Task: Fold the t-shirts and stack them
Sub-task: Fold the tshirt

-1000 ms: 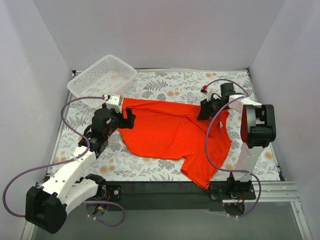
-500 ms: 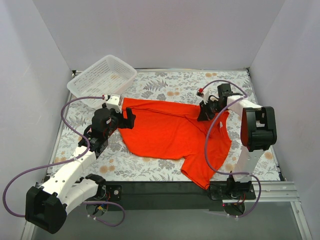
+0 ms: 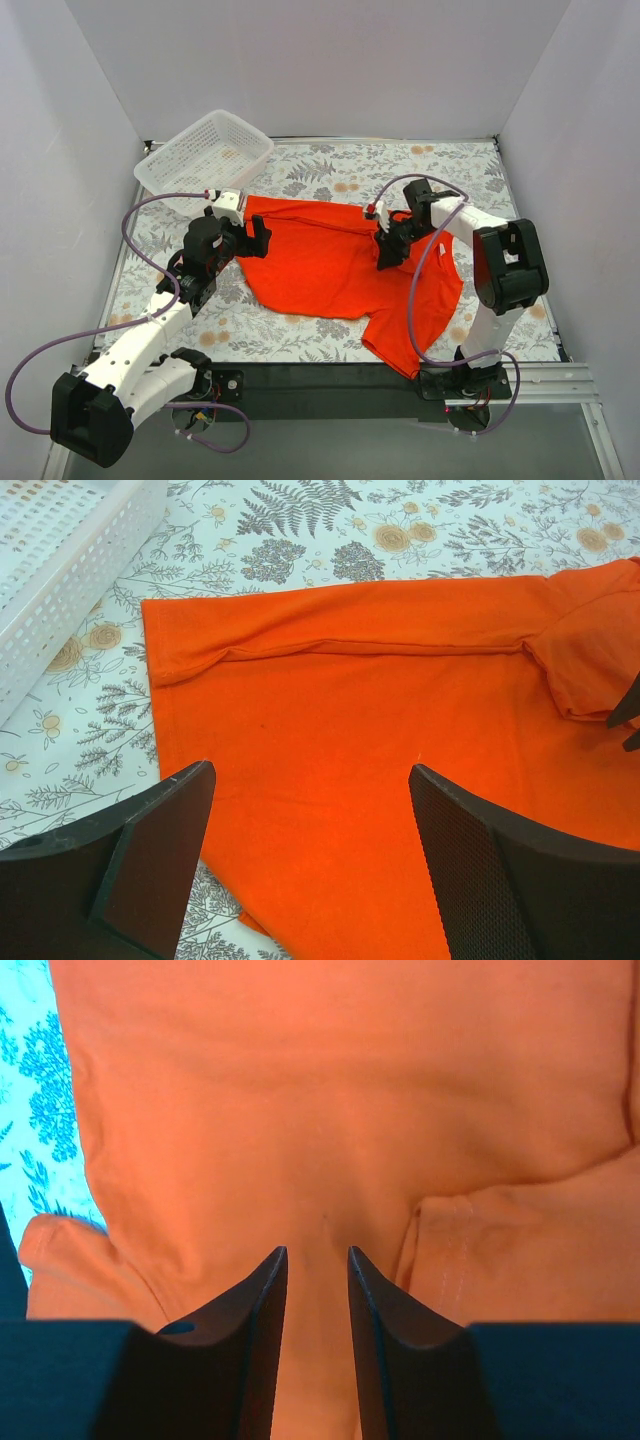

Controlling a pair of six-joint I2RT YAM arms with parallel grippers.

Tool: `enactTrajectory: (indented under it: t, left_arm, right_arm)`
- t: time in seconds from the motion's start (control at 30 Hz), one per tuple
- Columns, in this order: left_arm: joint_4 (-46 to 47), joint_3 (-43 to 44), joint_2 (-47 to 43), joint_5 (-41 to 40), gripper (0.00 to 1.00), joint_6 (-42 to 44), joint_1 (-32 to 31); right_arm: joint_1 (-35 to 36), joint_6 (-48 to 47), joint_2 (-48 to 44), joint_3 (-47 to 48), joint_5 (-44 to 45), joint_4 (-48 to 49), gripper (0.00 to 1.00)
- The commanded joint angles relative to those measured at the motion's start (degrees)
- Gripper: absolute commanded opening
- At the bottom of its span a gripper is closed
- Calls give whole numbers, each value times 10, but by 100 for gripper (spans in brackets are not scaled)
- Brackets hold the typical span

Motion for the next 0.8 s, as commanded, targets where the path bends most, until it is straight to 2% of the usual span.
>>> enactTrajectory:
  t: [0.0, 0.07, 0.13, 0.17, 0.3, 0.37, 0.53, 0.77]
  left_arm:
    - [-2, 5, -7, 4, 73, 0, -2]
    - [-1, 5, -7, 5, 72, 0, -2]
    - [-2, 5, -8, 5, 73, 0, -2]
    - [-1, 6, -10, 7, 72, 0, -2]
    - [-1, 8, -9, 7, 73, -1, -2]
    - [-1, 8, -8, 7, 73, -1, -2]
    - [-2, 8, -8, 7, 73, -1, -2]
    - [-1, 8, -4, 29, 72, -3, -2]
  right_arm:
    - [-31, -8, -39, 29, 11, -15, 31]
    - [-66, 73, -41, 46, 32, 37, 30]
    - [-137, 147, -41, 52, 54, 96, 33]
    - [-172, 192, -41, 50, 83, 141, 41]
    - [-216, 279, -34, 26, 168, 223, 52]
    - [-231, 312, -16, 30, 205, 240, 54]
    - [-256, 376, 15, 49, 225, 279, 53]
    - [-270, 405, 71, 99, 223, 287, 43]
